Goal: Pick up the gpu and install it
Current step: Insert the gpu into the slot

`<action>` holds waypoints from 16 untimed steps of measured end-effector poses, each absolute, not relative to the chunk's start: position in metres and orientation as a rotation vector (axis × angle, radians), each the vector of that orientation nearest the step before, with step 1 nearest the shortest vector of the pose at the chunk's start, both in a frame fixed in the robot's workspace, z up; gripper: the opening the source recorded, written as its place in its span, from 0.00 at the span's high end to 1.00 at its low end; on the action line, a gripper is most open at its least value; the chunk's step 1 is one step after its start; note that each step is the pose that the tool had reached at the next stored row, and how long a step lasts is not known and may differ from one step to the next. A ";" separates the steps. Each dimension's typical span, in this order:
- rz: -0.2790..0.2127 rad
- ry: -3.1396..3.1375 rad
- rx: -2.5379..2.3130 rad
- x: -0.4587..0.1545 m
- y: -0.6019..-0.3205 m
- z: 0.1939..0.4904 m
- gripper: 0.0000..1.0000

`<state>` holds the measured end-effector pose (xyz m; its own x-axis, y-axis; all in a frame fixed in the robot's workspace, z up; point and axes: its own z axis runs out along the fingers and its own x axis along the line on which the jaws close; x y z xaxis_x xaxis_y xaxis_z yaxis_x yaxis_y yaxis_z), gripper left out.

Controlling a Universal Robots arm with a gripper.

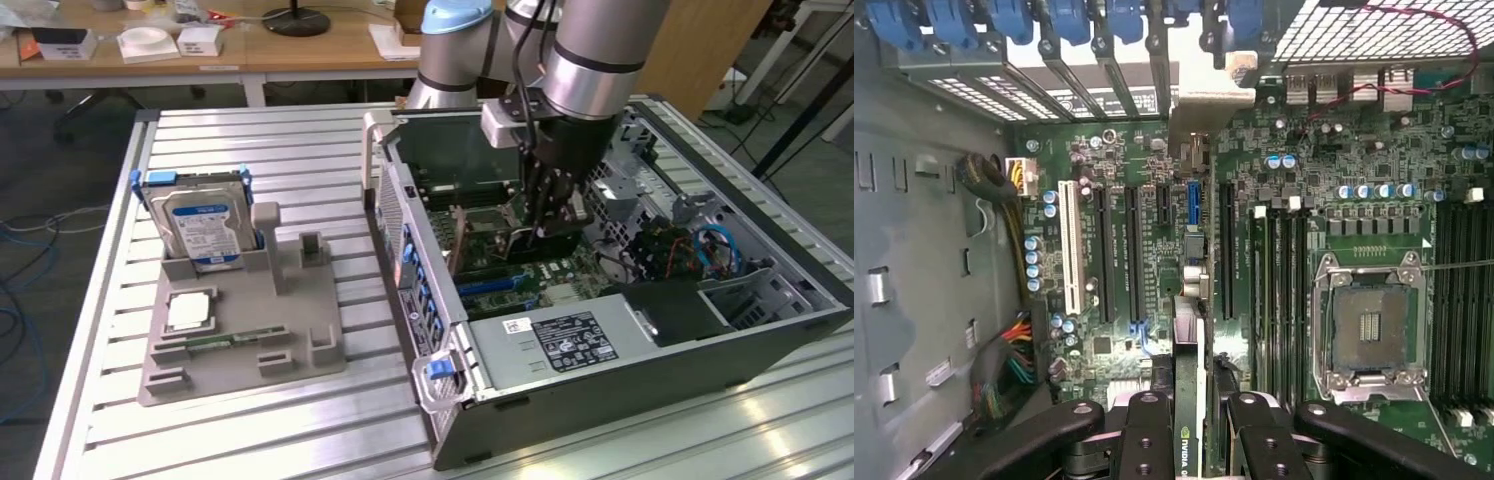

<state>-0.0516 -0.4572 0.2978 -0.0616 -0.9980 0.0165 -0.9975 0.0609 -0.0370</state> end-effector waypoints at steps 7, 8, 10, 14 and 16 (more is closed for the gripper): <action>-0.062 2.278 -2.142 -0.056 -0.458 0.288 0.74; -0.062 2.278 -2.143 -0.057 -0.458 0.287 0.74; -0.064 2.279 -2.143 -0.058 -0.458 0.284 0.74; -0.065 2.279 -2.144 -0.060 -0.459 0.280 0.74; -0.068 2.280 -2.145 -0.065 -0.459 0.277 0.74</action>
